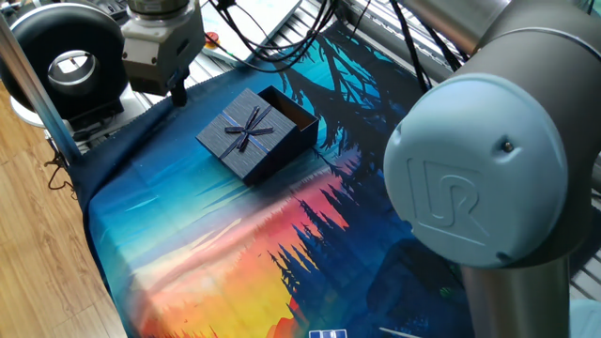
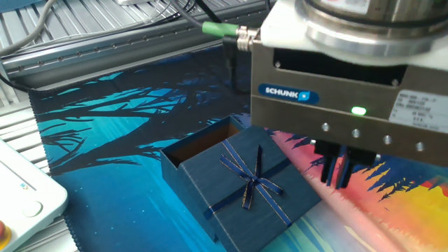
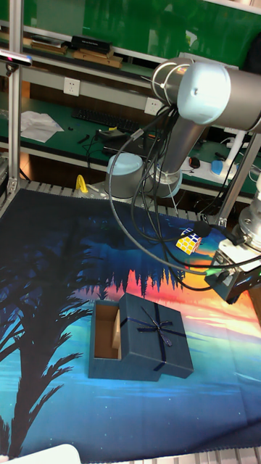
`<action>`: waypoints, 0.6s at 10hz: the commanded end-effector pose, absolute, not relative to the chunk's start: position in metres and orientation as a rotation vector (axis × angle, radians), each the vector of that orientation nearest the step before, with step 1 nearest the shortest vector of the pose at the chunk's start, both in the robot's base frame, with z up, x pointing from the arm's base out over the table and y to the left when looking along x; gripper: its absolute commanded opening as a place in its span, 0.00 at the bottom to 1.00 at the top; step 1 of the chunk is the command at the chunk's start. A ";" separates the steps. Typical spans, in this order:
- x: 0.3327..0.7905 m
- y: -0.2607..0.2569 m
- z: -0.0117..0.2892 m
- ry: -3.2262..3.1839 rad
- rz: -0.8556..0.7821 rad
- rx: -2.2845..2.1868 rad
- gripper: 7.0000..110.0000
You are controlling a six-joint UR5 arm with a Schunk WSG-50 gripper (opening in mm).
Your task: Slide the outer casing onto the gift box
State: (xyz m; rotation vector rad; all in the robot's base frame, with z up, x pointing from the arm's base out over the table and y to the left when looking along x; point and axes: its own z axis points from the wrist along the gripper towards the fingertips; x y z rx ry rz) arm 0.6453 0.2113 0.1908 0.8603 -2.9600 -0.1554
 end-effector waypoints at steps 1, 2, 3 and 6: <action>0.650 0.230 0.191 -3.017 -0.264 0.747 0.00; 0.653 0.235 0.191 -3.037 -0.292 0.695 0.00; 0.653 0.234 0.191 -3.044 -0.284 0.655 0.00; 0.646 0.218 0.189 -3.017 -0.189 0.619 0.00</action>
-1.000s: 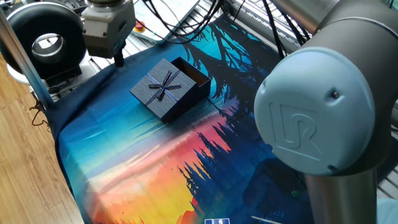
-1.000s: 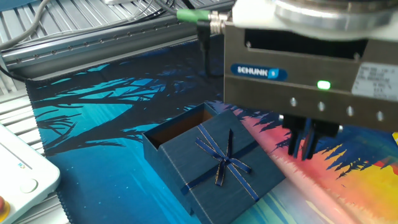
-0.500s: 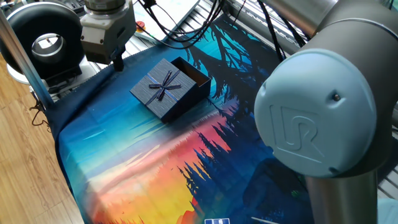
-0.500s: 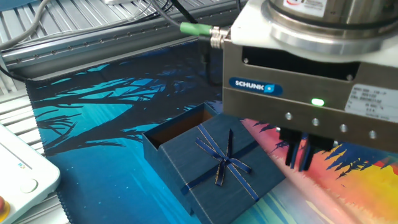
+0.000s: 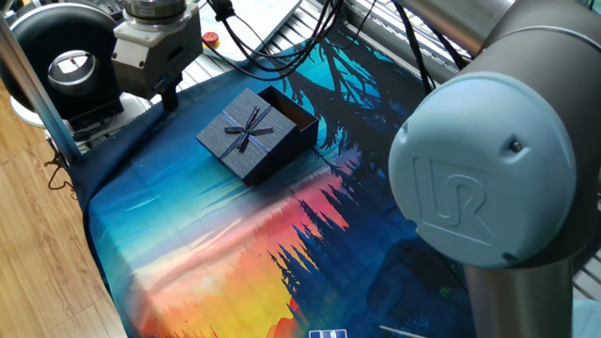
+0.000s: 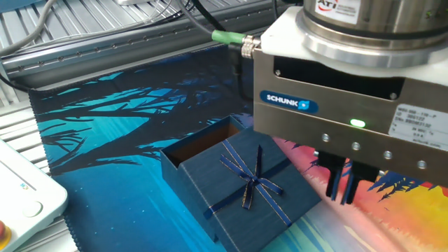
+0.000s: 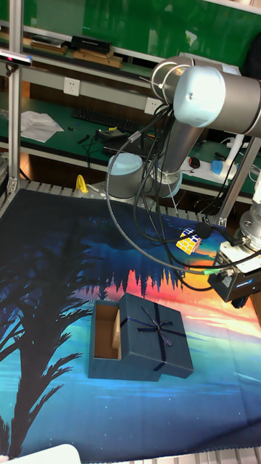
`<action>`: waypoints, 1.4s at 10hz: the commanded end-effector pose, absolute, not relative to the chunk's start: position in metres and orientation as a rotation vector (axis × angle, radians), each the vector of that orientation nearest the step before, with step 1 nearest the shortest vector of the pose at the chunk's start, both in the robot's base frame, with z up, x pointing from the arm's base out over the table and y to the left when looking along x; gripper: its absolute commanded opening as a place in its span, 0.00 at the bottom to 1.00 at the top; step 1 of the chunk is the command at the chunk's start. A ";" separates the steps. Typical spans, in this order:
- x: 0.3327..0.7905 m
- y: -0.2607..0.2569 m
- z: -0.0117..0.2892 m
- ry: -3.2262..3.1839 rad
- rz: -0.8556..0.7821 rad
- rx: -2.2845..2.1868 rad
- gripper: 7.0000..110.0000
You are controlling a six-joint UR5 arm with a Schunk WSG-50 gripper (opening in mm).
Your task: Slide the outer casing onto the gift box
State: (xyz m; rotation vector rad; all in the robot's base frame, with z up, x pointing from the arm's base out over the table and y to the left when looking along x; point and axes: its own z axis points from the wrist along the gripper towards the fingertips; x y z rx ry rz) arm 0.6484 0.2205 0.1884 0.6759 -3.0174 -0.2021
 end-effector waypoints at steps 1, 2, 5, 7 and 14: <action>0.646 0.215 0.189 -3.017 -0.173 0.616 0.00; 0.646 0.210 0.189 -3.013 -0.145 0.609 0.00; 0.629 0.194 0.190 -2.943 -0.063 0.575 0.00; 0.628 0.202 0.190 -2.945 -0.113 0.574 0.00; 0.659 0.210 0.188 -3.068 -0.129 0.591 0.00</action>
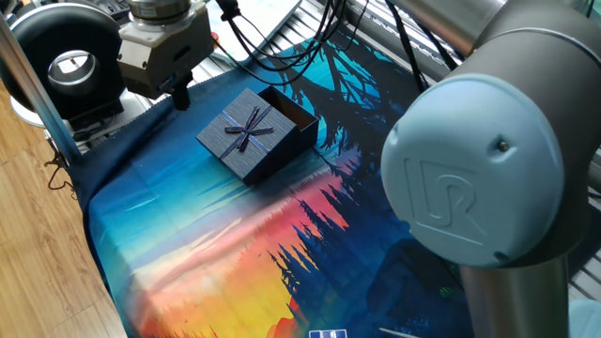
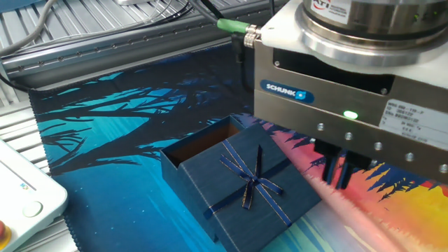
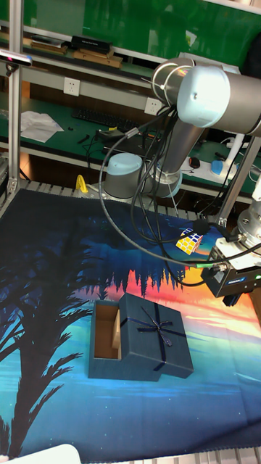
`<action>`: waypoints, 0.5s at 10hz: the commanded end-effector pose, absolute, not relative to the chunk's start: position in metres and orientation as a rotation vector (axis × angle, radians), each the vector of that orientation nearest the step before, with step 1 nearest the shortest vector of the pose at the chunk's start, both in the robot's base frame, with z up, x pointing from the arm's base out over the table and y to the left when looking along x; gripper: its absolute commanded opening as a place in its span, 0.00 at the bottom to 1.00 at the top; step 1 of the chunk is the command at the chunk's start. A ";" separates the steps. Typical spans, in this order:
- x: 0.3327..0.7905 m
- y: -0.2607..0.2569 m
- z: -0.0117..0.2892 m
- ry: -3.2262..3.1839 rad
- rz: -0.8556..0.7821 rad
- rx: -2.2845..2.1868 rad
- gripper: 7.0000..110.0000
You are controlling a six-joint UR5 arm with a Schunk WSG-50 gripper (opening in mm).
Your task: Slide the outer casing onto the gift box
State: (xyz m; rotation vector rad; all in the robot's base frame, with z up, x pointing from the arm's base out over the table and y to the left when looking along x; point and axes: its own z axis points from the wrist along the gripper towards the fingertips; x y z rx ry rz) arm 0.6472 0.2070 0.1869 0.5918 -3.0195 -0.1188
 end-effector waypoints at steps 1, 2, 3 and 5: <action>0.657 0.210 0.188 -3.066 -0.130 0.576 0.00; 0.656 0.209 0.188 -3.062 -0.127 0.571 0.00; 0.655 0.209 0.188 -3.059 -0.128 0.563 0.00; 0.655 0.209 0.188 -3.061 -0.127 0.551 0.00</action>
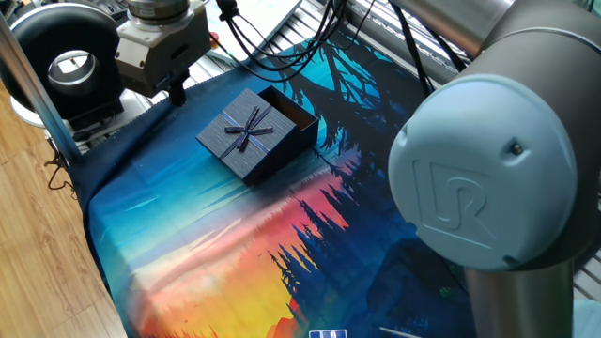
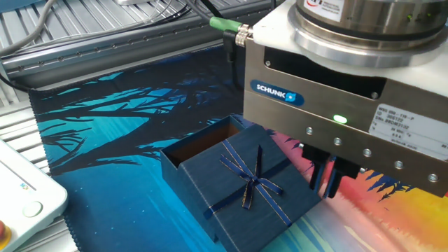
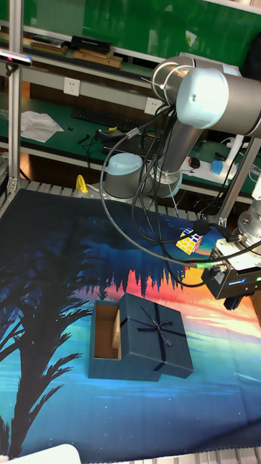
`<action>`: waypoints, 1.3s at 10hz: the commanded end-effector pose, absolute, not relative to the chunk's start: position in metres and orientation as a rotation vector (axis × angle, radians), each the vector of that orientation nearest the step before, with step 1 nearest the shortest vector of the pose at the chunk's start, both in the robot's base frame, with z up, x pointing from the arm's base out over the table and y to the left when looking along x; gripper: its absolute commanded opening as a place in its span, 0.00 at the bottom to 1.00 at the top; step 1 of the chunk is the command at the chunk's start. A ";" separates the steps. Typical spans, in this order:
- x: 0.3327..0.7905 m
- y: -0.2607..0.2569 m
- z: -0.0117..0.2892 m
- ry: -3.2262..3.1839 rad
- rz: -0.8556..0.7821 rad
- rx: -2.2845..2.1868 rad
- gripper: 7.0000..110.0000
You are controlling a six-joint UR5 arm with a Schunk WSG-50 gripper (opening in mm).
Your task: Slide the outer casing onto the gift box
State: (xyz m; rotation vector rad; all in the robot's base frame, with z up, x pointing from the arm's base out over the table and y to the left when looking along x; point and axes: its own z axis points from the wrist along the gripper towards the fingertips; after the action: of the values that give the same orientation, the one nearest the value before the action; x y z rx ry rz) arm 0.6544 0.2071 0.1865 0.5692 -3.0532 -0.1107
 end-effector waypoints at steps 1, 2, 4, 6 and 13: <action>0.654 0.207 0.188 -3.058 -0.116 0.543 0.00; 0.653 0.204 0.188 -3.054 -0.096 0.530 0.00; 0.648 0.199 0.188 -3.028 -0.071 0.530 0.00; 0.630 0.190 0.190 -2.953 -0.039 0.533 0.00; 0.623 0.247 0.197 -2.944 -0.382 0.471 0.00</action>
State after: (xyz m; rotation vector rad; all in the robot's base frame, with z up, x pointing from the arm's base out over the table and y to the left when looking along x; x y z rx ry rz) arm 0.6205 0.2329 0.1932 0.5152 -2.9303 -0.2970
